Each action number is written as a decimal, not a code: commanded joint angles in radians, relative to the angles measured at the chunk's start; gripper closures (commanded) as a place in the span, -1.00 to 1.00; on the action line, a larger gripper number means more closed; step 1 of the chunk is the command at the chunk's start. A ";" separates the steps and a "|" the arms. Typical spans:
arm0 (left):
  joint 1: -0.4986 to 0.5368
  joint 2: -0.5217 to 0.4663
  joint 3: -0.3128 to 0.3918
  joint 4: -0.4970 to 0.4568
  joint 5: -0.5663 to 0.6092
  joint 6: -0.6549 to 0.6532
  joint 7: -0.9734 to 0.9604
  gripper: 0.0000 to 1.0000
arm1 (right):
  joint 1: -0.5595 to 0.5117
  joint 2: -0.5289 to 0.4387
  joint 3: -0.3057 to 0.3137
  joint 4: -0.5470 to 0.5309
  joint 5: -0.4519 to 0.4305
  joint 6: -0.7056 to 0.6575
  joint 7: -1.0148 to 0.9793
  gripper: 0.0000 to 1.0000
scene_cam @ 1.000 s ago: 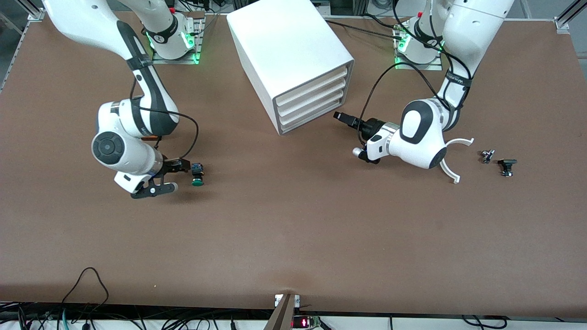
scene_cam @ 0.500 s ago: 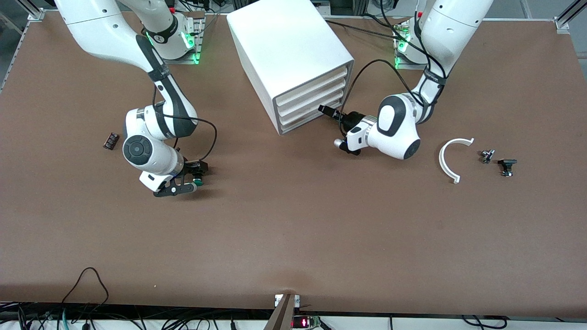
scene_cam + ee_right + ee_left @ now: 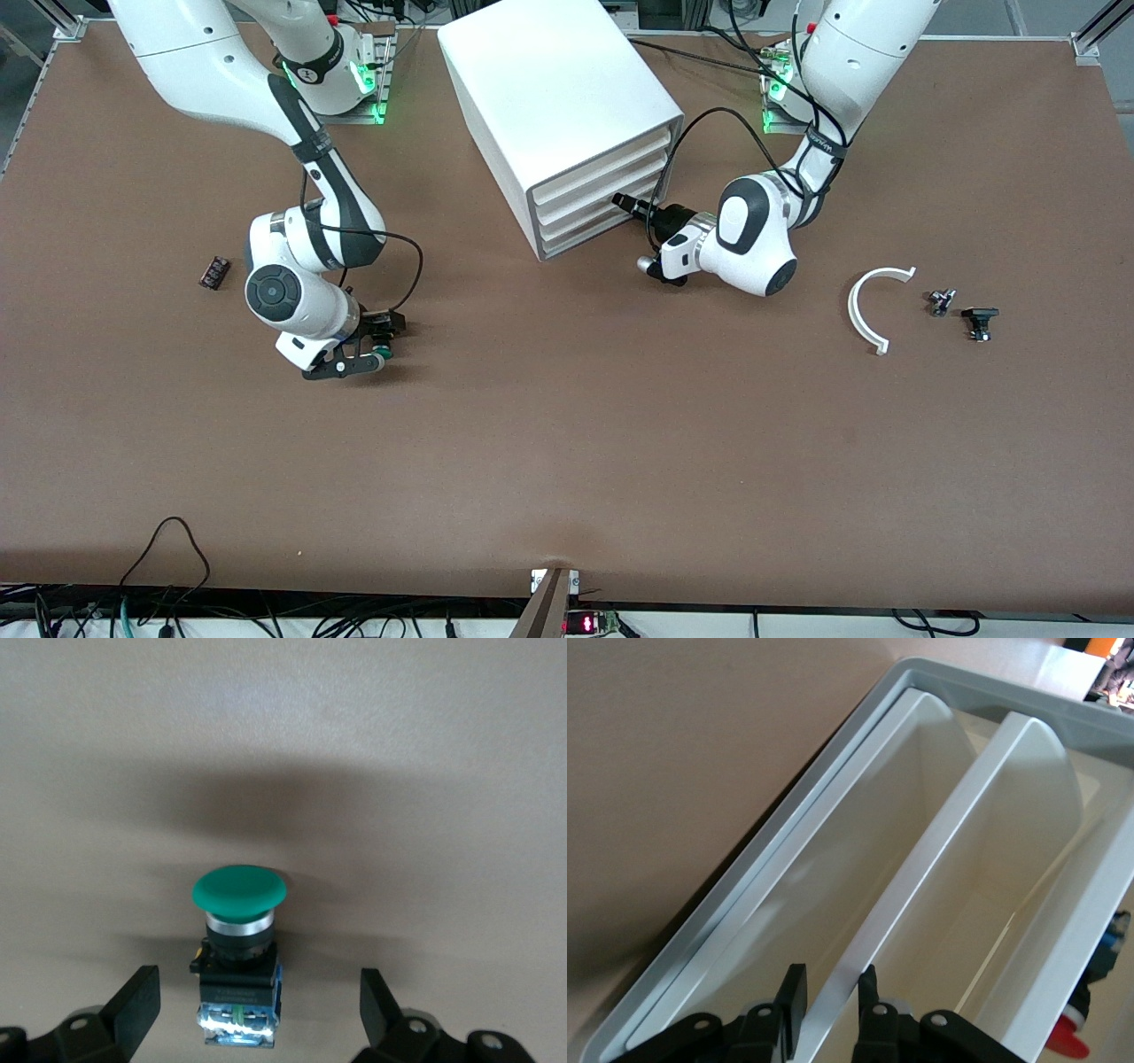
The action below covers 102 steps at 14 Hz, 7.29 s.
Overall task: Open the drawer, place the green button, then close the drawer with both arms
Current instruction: 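Grasp the green button with the right gripper while the left gripper pulls the drawer open, then carry the green button into the open drawer while the left gripper withdraws, then lower the green button into the drawer and open the right gripper, then push the drawer shut with the left gripper while the right gripper withdraws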
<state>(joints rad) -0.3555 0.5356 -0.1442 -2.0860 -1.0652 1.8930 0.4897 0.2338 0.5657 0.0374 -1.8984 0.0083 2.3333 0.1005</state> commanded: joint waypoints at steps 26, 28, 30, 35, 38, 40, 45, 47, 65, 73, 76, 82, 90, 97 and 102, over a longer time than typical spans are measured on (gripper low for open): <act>0.125 -0.405 0.256 0.087 0.493 0.318 -0.013 -1.00 | 0.036 -0.096 0.044 0.330 0.010 -0.250 -0.136 0.70; 0.196 -0.475 0.256 0.135 0.637 0.160 -0.016 -1.00 | 0.068 -0.096 0.052 0.407 0.012 -0.297 -0.171 0.70; 0.251 -0.535 0.256 0.208 0.782 -0.001 -0.016 -1.00 | 0.102 -0.096 0.074 0.455 0.012 -0.310 -0.234 0.70; 0.248 -0.537 0.235 0.429 1.082 -0.313 -0.193 -1.00 | 0.173 -0.075 0.182 0.515 0.010 -0.302 -0.504 0.69; 0.245 -0.520 0.230 0.432 1.082 -0.321 -0.252 -1.00 | 0.238 -0.035 0.197 0.585 0.013 -0.299 -0.701 0.69; 0.250 -0.522 0.232 0.434 1.082 -0.328 -0.261 -1.00 | 0.297 -0.010 0.196 0.604 0.007 -0.296 -0.842 0.69; 0.254 -0.508 0.235 0.442 1.082 -0.331 -0.263 -1.00 | 0.384 0.039 0.194 0.610 0.002 -0.264 -1.065 0.67; 0.254 -0.510 0.233 0.445 1.082 -0.331 -0.263 -1.00 | 0.410 0.080 0.193 0.630 0.001 -0.259 -1.143 0.67; 0.256 -0.511 0.238 0.446 1.073 -0.336 -0.252 -1.00 | 0.593 0.230 0.114 0.558 -0.183 -0.097 -1.111 0.43; 0.236 -0.468 0.226 0.503 1.085 -0.356 -0.253 -1.00 | 0.581 0.151 0.107 0.575 -0.194 -0.144 -1.024 -1.00; 0.214 -0.434 0.204 0.559 1.085 -0.362 -0.263 -1.00 | 0.553 0.057 0.075 0.601 -0.179 -0.274 -1.024 -1.00; 0.046 -0.253 0.196 0.577 1.079 -0.211 -0.578 -1.00 | 0.395 -0.099 0.072 0.604 -0.093 -0.299 -1.022 -1.00; 0.023 -0.051 0.129 0.414 0.994 0.252 -0.859 -1.00 | 0.361 -0.144 -0.076 0.578 -0.030 -0.330 -0.567 -1.00; -0.074 -0.049 0.077 0.127 0.789 0.543 -0.921 -1.00 | 0.363 -0.151 -0.172 0.548 -0.134 -0.570 0.001 -1.00; -0.074 -0.086 -0.047 0.012 0.746 0.571 -0.951 -1.00 | 0.323 -0.184 -0.261 0.553 -0.130 -0.646 0.180 -1.00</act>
<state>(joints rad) -0.4325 0.5126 -0.1467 -2.0036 -0.2942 2.4651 -0.4375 0.5896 0.4210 -0.1747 -1.3252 -0.1248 1.6781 0.2545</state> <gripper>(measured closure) 0.000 0.000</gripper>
